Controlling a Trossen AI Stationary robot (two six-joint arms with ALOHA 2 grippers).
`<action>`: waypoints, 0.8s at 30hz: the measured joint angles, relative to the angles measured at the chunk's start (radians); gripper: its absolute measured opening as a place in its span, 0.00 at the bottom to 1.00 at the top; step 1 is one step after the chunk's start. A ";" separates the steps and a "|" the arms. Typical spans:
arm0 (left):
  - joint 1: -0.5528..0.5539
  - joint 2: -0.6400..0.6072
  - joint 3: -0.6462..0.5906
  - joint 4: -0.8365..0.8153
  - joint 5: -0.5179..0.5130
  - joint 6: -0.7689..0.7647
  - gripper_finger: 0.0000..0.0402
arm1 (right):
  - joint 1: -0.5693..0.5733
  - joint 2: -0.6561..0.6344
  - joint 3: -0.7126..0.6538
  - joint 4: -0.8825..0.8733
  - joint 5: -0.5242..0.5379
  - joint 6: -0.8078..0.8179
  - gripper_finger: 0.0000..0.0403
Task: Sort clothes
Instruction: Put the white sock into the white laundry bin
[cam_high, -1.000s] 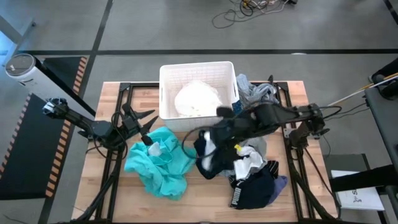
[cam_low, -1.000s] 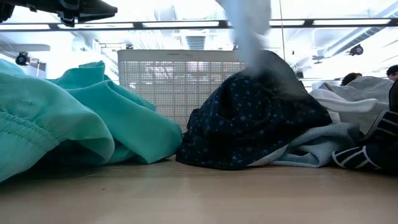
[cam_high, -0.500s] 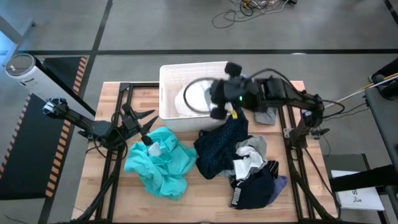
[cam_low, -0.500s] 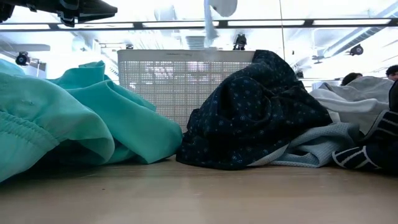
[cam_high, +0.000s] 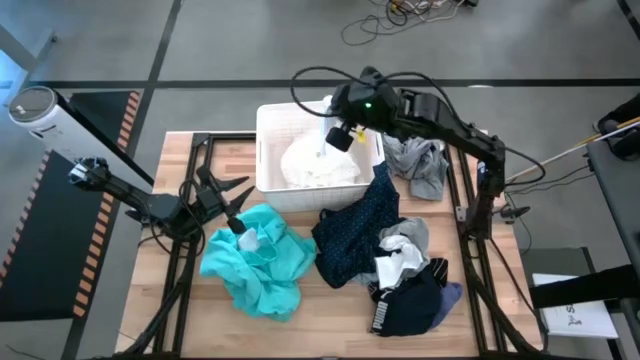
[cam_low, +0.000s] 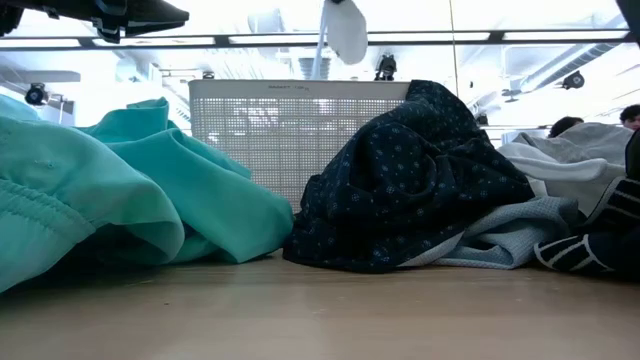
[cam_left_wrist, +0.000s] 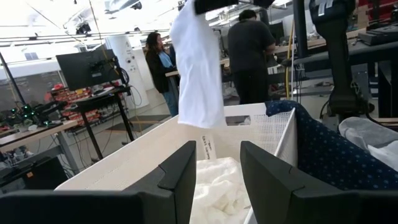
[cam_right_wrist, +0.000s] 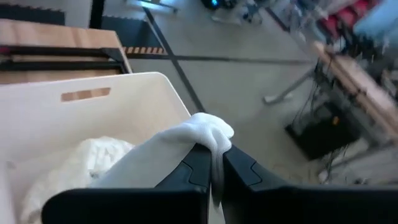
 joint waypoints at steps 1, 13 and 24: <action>0.000 0.000 0.000 0.000 0.000 0.000 0.28 | -0.008 0.009 0.000 0.001 0.000 0.030 0.00; 0.000 0.000 0.000 0.001 0.000 0.008 0.28 | -0.017 0.057 -0.001 -0.048 -0.015 0.047 0.27; 0.000 0.000 0.000 0.000 0.000 0.008 0.28 | -0.017 0.049 -0.001 -0.077 -0.014 0.095 0.56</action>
